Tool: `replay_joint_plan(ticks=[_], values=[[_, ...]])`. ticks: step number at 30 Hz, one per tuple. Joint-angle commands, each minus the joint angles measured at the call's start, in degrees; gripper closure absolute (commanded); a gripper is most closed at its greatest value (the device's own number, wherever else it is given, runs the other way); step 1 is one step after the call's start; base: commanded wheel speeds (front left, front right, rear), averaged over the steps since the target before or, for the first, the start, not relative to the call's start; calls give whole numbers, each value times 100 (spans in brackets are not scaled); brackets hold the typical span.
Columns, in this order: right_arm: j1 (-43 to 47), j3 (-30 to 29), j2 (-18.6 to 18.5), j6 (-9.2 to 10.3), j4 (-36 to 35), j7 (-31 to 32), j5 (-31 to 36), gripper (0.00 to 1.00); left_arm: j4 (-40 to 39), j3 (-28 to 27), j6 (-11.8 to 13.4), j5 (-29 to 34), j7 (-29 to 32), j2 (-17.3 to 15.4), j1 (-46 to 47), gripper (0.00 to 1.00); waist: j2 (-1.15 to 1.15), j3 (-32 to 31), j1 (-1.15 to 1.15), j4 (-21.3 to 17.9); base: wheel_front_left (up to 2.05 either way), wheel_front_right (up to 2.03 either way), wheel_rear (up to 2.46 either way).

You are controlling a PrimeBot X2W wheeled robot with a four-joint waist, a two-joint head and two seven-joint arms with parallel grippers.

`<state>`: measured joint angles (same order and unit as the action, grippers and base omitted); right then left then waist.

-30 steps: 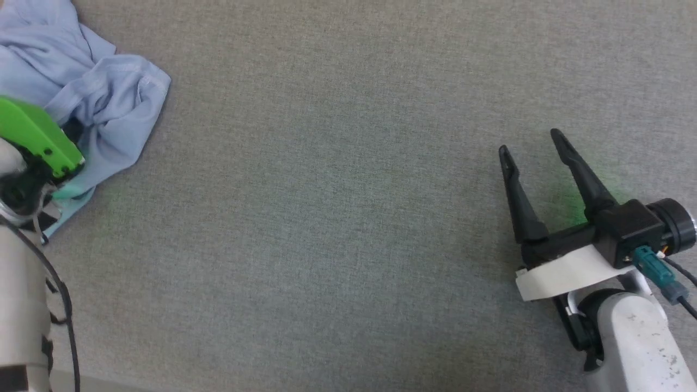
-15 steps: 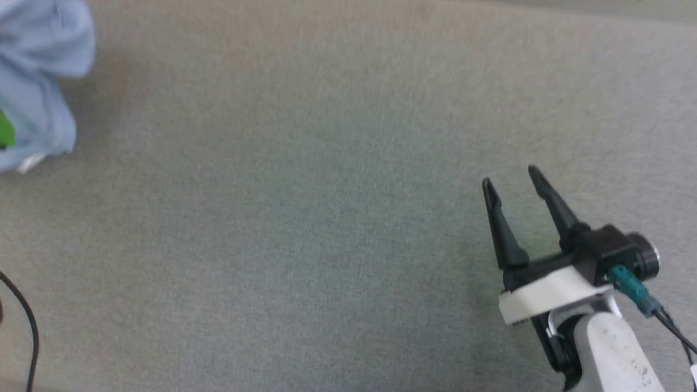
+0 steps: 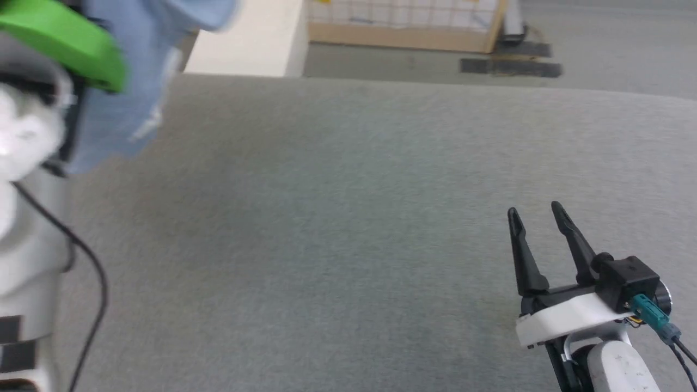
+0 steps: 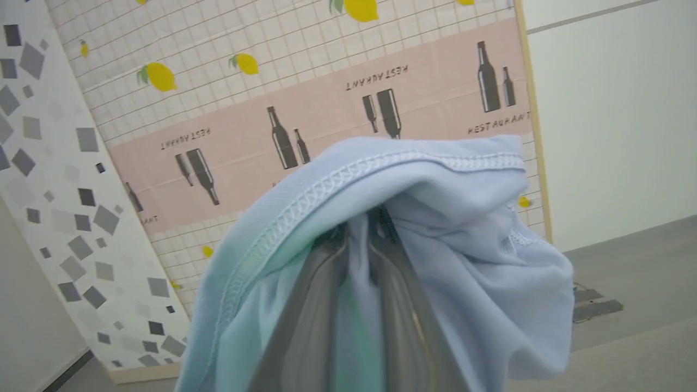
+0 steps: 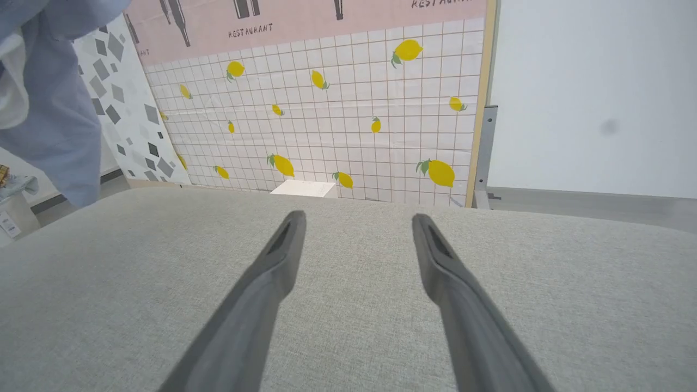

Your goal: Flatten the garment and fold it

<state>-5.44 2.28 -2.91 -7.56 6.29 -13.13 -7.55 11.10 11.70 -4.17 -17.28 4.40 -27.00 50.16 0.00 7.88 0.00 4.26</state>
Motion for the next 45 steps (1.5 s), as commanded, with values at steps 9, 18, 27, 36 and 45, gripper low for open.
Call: replay_joint_plan(ticks=[9, 18, 27, 36, 45], values=[[225, 38, 2, 8, 11, 18, -59, 0, -132, 768, -194, -584, 492, 783, -292, 100, 0, -469, 0, -1449, 0, 0, 0], [361, 44, 2, 8, -77, 141, -51, 0, 648, 1479, -243, -1399, 1633, 1317, -1677, 100, 0, -412, 0, -2052, 0, 0, 0], [416, 123, 3, 8, -136, 241, -75, 0, 1467, 1943, -148, -1890, 2662, 1621, -2738, 81, 0, -360, 0, -2011, 0, 0, 0], [389, 186, 3, 8, -188, 271, -76, 0, 737, 1505, 343, -1937, 1886, 1518, -3288, 0, 0, -404, 0, -1644, 0, 0, 0], [385, 100, 3, 8, -296, 286, -49, 0, -508, 642, 967, -1476, -81, 1057, -4072, 0, 0, -339, 0, -1237, 0, 0, 0]])
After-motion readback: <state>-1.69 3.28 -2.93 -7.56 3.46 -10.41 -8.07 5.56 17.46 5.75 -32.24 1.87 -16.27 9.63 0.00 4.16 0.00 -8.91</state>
